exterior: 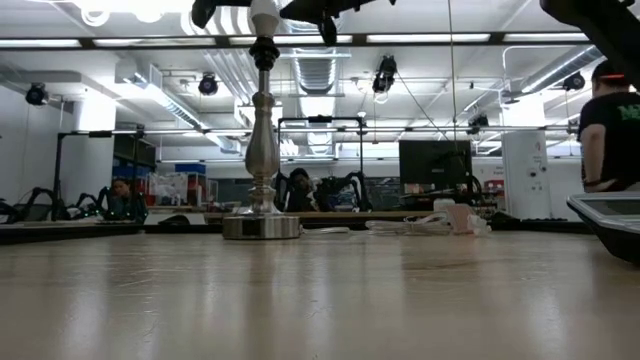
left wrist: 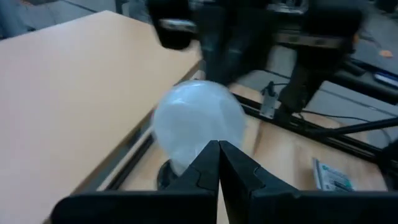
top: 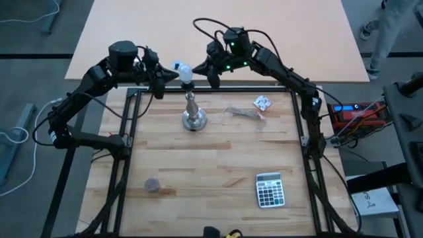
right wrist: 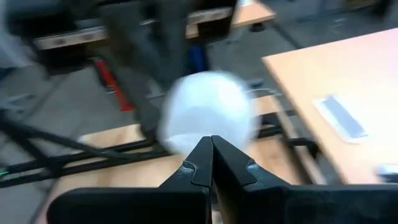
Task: Screw lightbulb
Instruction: Remove the lightbulb from the lamp
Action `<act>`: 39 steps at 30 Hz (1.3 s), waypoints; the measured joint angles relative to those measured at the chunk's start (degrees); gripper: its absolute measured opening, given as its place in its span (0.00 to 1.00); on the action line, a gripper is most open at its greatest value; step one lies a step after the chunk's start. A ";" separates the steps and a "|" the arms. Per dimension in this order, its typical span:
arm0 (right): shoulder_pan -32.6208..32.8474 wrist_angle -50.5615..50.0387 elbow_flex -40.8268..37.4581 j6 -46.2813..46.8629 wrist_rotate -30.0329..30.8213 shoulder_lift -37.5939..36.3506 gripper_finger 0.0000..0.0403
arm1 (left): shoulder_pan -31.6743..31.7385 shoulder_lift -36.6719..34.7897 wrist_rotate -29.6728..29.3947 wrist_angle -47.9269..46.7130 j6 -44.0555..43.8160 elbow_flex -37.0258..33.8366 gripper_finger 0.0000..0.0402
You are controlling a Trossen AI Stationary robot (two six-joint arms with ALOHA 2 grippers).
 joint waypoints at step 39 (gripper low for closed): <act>1.26 0.08 0.14 2.52 -5.79 -0.95 0.00 | -0.47 1.29 -16.87 -0.08 14.13 5.55 0.00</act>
